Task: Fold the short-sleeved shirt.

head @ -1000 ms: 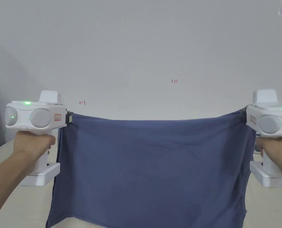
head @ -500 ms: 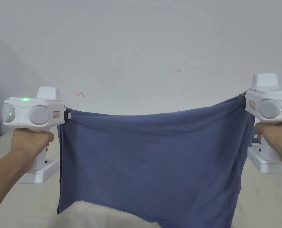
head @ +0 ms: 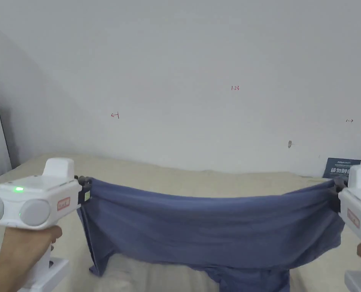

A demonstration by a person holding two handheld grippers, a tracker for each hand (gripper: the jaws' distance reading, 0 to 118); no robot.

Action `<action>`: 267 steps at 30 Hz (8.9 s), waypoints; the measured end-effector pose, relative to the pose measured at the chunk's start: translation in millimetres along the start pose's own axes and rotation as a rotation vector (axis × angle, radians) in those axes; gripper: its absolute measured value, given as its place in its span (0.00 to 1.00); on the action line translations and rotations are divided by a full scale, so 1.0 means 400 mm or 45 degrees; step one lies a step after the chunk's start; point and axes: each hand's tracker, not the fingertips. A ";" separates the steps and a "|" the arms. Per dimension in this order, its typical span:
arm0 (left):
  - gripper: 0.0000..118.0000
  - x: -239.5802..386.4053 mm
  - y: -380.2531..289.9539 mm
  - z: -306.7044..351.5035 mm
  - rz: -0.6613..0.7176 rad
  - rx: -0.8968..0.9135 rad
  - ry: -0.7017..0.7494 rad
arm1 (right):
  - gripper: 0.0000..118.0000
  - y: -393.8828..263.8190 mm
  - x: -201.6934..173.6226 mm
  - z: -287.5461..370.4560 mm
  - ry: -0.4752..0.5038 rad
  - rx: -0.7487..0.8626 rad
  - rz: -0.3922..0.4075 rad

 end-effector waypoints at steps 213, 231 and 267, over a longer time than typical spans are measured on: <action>0.00 0.021 0.107 0.024 -0.062 0.084 0.023 | 0.04 0.129 -0.046 0.021 0.053 -0.020 -0.043; 0.00 -0.026 -0.347 0.380 -0.025 -0.059 -0.016 | 0.04 -0.331 -0.096 0.446 0.033 -0.205 0.044; 0.48 -0.006 -0.798 0.475 -0.079 -0.585 -0.017 | 0.39 -0.754 -0.171 0.583 0.001 -0.838 0.038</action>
